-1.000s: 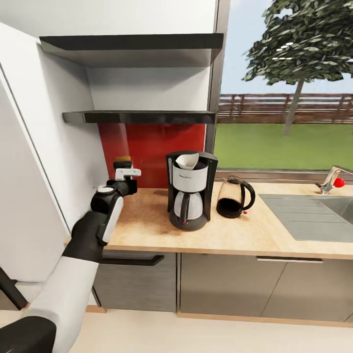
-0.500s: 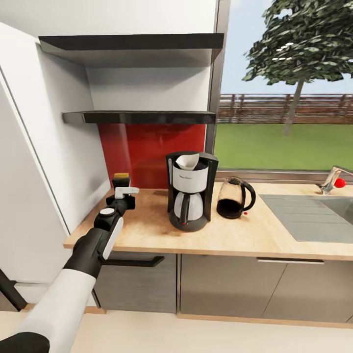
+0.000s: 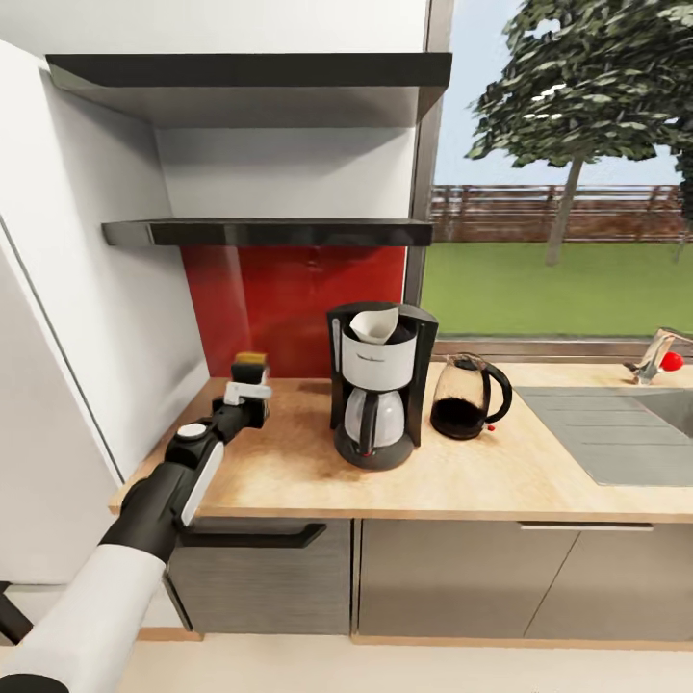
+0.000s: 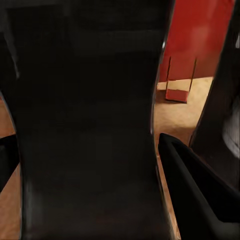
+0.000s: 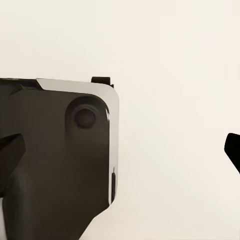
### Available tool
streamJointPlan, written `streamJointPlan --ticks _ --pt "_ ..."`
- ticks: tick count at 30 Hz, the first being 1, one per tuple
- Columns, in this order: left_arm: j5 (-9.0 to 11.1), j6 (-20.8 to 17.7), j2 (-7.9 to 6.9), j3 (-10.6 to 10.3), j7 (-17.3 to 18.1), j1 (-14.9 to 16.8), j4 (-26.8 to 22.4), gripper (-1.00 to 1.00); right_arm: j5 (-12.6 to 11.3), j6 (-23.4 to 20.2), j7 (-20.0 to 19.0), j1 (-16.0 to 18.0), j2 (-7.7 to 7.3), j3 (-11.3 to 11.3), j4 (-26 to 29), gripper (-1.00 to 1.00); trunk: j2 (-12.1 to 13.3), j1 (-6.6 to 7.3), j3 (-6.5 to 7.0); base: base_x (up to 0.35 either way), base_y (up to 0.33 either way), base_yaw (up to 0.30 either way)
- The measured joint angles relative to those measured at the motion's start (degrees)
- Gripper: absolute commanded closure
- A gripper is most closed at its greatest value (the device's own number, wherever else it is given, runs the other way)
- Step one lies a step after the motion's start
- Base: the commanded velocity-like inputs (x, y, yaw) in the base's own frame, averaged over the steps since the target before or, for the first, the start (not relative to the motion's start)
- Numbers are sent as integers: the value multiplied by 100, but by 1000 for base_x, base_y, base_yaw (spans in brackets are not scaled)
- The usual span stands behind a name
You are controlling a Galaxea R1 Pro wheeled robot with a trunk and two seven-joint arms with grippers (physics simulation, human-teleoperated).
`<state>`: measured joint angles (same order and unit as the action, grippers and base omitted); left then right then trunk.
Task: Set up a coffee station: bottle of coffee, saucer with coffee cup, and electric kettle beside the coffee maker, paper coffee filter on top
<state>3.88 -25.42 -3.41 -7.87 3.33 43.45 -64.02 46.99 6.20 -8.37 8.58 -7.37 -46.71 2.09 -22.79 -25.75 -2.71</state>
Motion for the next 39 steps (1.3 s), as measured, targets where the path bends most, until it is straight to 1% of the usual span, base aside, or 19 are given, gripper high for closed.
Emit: streamJointPlan --ticks 1,2,3,6,11,14,18,22,28,35,39 --pt "-4 119 -76 5 215 -8 0 100 1 0 0 0 0 0 0 -100 0 0 0 1 1 -8" --pt "-6 235 -128 7 355 -14 1 100 2 0 0 0 0 0 0 -100 0 0 0 1 1 -5" --pt "-9 324 -163 6 447 -19 1 100 3 0 1 0 0 0 0 -100 0 0 0 1 1 -4" --pt "-15 465 -207 -10 580 -29 24 100 10 0 8 0 0 5 0 -100 0 0 0 0 0 -1" --pt "-3 579 -198 -10 595 -48 266 100 11 0 9 0 0 6 0 -100 0 0 0 42 0 0" --pt "5 1044 -180 -5 592 -91 534 100 12 0 9 0 0 7 0 -100 -1 3 -1 256 0 0" --pt "19 1339 -173 -4 593 -104 829 100 12 0 9 0 0 8 0 -100 0 2 -1 277 0 0" --pt "35 1459 -154 -4 595 -113 1102 100 12 0 9 0 0 9 0 -100 0 2 -1 185 0 0" --pt "40 1672 -132 -10 586 -114 1371 100 5 0 9 0 0 7 0 -100 0 0 0 40 0 -1" --pt "56 1699 -127 -11 598 -112 1420 100 2 1 8 -1 0 6 1 -100 0 0 0 3 0 -198" --pt "126 1701 -127 -10 610 -112 1430 100 3 1 7 0 0 8 1 -100 0 0 0 0 0 -265"
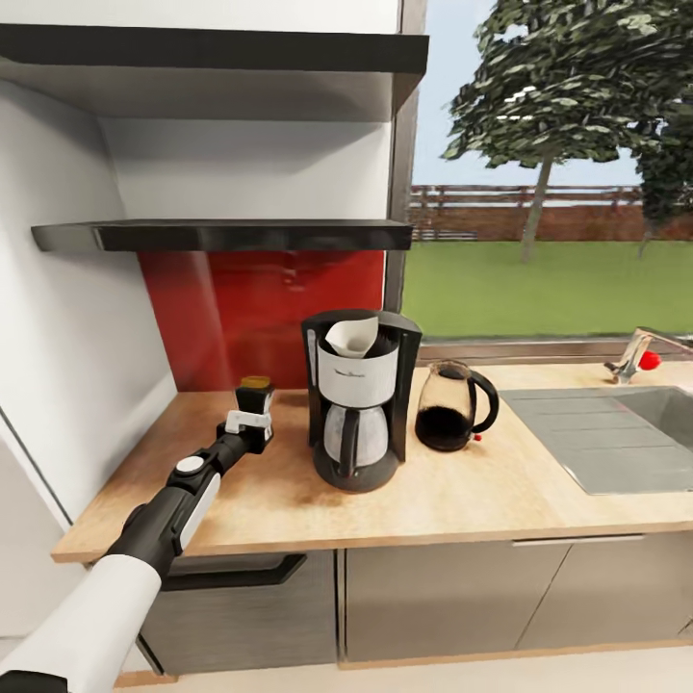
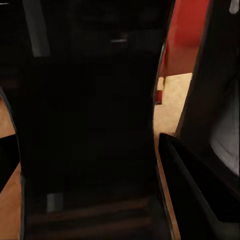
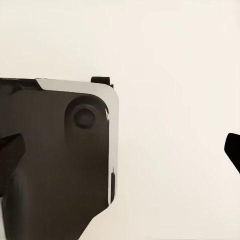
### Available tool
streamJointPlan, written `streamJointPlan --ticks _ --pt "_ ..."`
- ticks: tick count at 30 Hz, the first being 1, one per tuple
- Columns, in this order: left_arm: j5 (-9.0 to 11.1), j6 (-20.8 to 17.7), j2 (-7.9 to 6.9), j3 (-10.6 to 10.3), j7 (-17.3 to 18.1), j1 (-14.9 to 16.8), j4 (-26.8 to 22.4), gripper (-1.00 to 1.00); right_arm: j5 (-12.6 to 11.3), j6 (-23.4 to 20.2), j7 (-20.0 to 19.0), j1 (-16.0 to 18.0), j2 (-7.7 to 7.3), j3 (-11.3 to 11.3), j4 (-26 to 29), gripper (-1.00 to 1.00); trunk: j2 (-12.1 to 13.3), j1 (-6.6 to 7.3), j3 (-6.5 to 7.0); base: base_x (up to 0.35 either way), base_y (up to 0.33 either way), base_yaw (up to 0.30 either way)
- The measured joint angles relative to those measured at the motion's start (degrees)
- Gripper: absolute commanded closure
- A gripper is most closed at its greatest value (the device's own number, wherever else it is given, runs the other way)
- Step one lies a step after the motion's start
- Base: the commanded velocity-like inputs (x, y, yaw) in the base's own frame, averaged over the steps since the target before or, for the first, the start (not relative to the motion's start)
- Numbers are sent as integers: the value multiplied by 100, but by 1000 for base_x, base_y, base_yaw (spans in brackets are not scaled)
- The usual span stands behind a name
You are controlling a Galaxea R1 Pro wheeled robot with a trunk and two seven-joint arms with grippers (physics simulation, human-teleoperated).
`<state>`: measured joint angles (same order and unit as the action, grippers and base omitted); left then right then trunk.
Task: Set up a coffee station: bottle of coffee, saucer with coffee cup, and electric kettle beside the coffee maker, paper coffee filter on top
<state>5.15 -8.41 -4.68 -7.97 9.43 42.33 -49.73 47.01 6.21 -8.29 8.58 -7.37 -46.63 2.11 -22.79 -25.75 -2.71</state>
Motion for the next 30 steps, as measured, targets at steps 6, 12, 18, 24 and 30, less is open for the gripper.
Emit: streamJointPlan --ticks 6,12,18,24,30 --pt "18 -2 -1 1 3 -1 -2 100 -2 -1 1 0 0 -7 1 -100 0 0 0 0 0 -34" --pt "22 0 -4 8 3 0 5 100 -1 0 1 -1 0 -8 2 -100 -1 1 0 30 0 -145" --pt "29 9 -2 2 6 -2 279 100 0 -1 1 0 0 -8 7 -100 1 1 0 188 0 -39" --pt "35 45 -1 3 10 -1 325 100 0 -1 1 0 0 -8 8 -100 0 0 0 7 0 -1" --pt "24 303 -1 3 2 -2 481 100 0 -1 1 0 -4 -8 6 -100 0 1 0 90 0 0"
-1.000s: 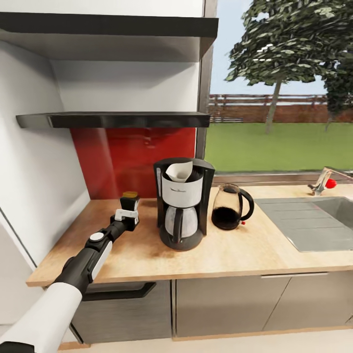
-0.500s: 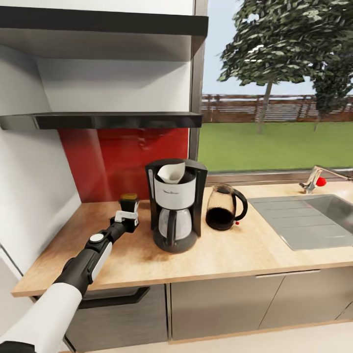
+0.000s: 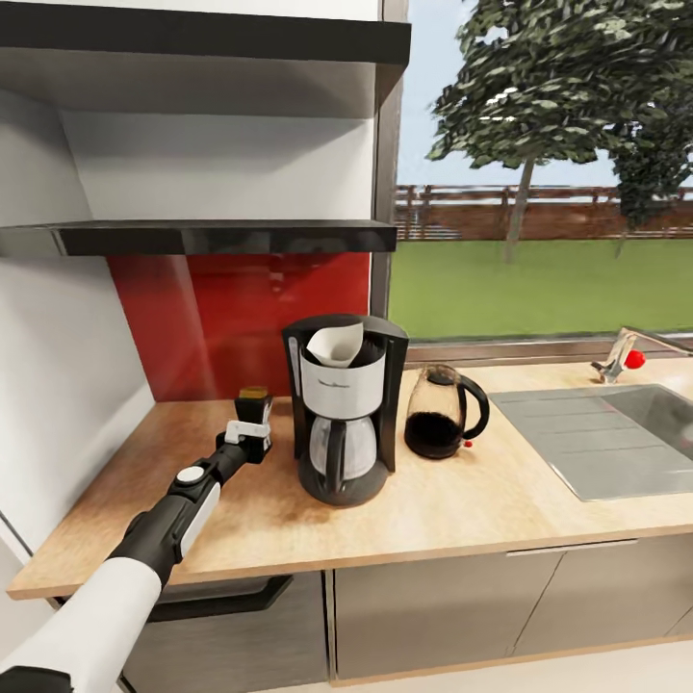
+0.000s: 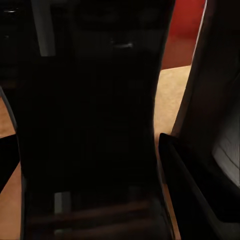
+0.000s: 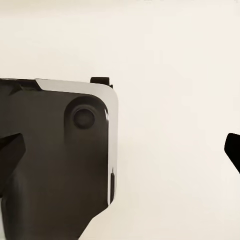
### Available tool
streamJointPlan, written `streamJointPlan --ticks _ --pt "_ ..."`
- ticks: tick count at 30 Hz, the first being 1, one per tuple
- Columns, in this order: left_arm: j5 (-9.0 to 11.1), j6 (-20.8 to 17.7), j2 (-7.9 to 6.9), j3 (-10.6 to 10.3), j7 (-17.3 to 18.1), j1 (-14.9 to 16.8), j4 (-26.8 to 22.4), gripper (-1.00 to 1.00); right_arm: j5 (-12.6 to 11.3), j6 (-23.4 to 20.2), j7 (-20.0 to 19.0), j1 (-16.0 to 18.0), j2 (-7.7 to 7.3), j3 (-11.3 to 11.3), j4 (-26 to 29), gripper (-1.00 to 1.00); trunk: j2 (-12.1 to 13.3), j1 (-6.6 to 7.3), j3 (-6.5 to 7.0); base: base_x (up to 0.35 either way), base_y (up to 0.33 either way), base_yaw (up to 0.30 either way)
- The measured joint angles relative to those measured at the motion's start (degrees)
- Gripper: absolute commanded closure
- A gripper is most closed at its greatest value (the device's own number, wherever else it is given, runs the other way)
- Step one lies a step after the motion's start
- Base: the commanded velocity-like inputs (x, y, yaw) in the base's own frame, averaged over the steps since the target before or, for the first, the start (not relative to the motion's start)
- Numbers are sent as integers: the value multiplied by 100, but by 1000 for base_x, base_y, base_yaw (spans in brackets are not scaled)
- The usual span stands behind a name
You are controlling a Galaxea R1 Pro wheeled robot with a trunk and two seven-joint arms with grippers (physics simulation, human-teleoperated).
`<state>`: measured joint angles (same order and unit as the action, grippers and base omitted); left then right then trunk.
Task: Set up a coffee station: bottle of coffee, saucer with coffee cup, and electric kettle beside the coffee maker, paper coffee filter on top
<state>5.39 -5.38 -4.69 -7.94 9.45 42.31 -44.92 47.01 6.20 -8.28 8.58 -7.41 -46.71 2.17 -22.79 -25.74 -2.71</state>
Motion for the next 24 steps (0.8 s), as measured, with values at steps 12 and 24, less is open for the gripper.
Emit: streamJointPlan --ticks 12,24 --pt "11 589 188 4 20 -170 465 100 2 0 0 0 -1 5 -4 -100 -1 -1 0 4 0 0" --pt "3 850 210 19 37 -203 576 100 8 0 0 0 -14 9 -6 -100 -1 -1 0 0 0 0"
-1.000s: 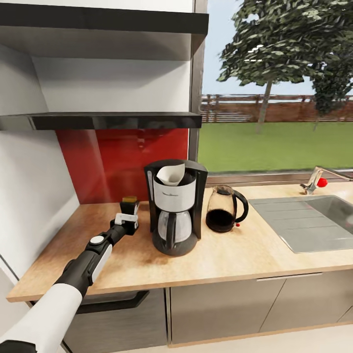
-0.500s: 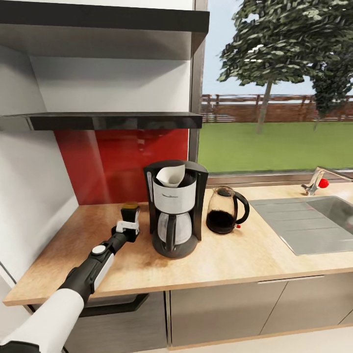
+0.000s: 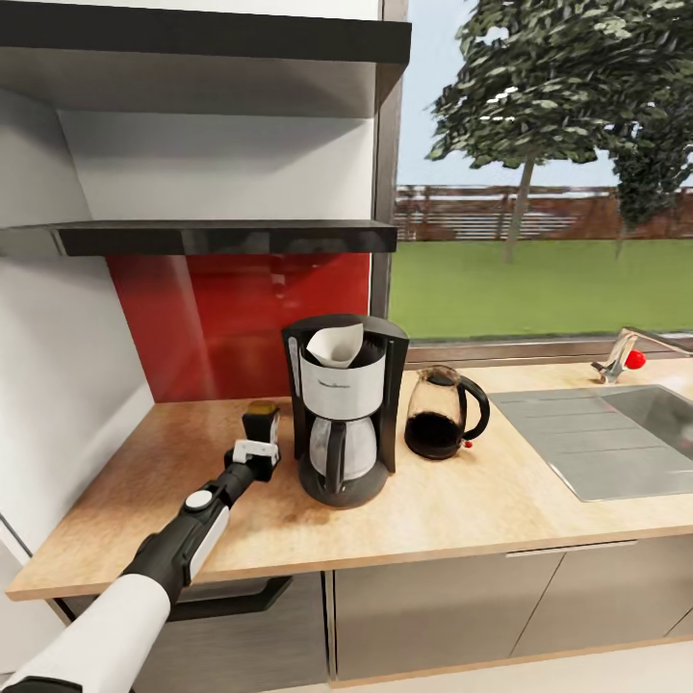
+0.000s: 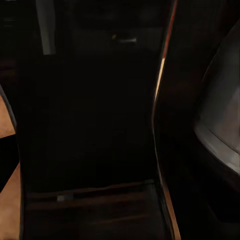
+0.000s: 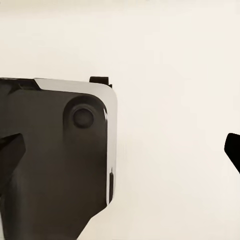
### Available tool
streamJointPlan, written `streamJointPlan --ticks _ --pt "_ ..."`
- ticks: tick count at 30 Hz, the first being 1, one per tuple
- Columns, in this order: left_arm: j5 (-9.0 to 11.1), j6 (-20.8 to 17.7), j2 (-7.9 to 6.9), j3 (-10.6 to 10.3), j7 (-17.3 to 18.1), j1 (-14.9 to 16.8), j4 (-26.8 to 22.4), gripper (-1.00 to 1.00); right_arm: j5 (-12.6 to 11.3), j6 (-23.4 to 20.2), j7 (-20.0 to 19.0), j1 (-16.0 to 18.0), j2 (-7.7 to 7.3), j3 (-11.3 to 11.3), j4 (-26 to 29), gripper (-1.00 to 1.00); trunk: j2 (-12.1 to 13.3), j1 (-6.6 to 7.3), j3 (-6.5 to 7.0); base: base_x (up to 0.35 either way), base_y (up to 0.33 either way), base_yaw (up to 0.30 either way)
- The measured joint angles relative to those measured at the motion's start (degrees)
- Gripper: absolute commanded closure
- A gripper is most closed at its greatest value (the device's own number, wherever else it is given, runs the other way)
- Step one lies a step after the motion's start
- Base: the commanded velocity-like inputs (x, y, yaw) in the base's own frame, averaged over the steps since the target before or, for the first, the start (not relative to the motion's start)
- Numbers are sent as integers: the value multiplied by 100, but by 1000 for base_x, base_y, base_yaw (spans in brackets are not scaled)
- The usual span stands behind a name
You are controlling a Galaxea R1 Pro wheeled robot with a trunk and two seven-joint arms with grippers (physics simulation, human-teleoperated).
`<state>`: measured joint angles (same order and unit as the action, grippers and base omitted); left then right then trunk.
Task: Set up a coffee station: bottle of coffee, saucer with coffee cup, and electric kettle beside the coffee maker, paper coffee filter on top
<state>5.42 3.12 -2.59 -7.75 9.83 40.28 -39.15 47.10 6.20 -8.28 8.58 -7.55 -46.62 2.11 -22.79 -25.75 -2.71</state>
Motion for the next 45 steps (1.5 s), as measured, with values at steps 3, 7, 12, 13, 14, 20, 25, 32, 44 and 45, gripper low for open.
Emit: streamJointPlan --ticks 3,7,12,13,14,20,25,32,44,45 --pt "0 118 2 -7 -26 0 93 100 0 0 0 0 6 0 -1 -100 0 0 0 0 0 0" --pt "-7 158 9 -14 -53 -1 202 100 0 0 0 0 13 0 -1 -100 0 0 0 0 0 0" --pt "-1 178 31 -8 -54 0 311 100 0 0 0 0 10 0 -9 -100 0 0 0 0 0 0" --pt "-1 175 39 -9 -56 0 311 100 0 0 0 0 10 0 -9 -100 0 0 0 0 0 0" --pt "0 174 47 -11 -56 0 310 100 0 0 0 0 9 0 -11 -100 0 0 0 0 0 0" --pt "-10 187 125 -7 -45 0 308 -100 0 0 0 0 9 0 -11 -100 0 0 0 0 0 0" --pt "-9 193 132 2 -36 0 307 -100 0 0 0 0 9 0 -10 -100 0 0 0 0 0 0" --pt "9 337 126 12 -38 -8 307 -100 0 0 0 0 9 0 -10 -100 0 0 0 0 0 0" --pt "12 507 125 11 -27 -83 308 -100 0 0 0 0 8 0 -10 -100 0 0 0 0 0 0" --pt "13 511 125 11 -25 -124 302 -100 0 0 0 0 7 0 -10 -100 0 0 0 0 0 0"
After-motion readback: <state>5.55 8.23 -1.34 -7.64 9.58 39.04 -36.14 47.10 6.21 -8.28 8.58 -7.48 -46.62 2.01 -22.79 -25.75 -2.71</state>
